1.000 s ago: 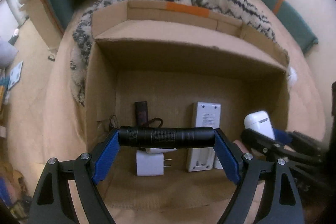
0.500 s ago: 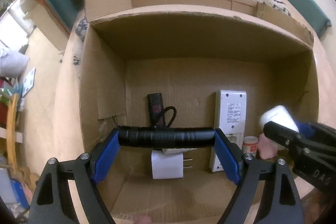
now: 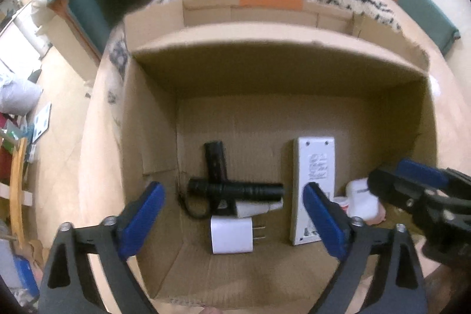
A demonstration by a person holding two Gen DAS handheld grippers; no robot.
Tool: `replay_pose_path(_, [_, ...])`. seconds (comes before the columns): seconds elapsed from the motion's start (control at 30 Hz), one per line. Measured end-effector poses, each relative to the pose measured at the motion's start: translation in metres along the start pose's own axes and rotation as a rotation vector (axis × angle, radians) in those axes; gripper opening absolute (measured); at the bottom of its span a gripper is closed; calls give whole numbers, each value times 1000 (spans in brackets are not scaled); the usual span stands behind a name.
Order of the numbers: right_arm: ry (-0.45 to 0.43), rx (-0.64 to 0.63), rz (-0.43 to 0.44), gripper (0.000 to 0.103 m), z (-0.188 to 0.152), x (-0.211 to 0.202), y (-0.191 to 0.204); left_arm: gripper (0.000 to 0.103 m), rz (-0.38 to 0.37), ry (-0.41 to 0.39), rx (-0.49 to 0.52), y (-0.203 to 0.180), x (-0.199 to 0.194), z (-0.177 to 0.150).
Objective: Organize rigid objects
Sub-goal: 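Carry both items into the box and open both tools to release them, then lift both open tools out of the box toward the remaining items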
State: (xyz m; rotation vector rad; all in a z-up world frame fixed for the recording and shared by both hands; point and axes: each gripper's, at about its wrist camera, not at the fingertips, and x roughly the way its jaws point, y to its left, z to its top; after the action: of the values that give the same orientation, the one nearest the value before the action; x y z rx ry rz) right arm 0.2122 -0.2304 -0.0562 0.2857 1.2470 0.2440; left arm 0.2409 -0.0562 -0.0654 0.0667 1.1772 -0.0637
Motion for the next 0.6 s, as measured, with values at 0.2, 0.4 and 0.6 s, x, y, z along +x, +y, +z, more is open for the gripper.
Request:
replay_pose_path(0.2, [-10,6,5,74,-1,-7,4,97,0,-12,8,0,-13,-1])
replay_pose_path(0.4, [-33,-5,0,74,-7,-17,5,97,12,-35,3,6,-25,-2])
replay_pose_path(0.6, [-73,1,-8,74,-20,-36,4,97,3,-39,-46,18,-37,-18])
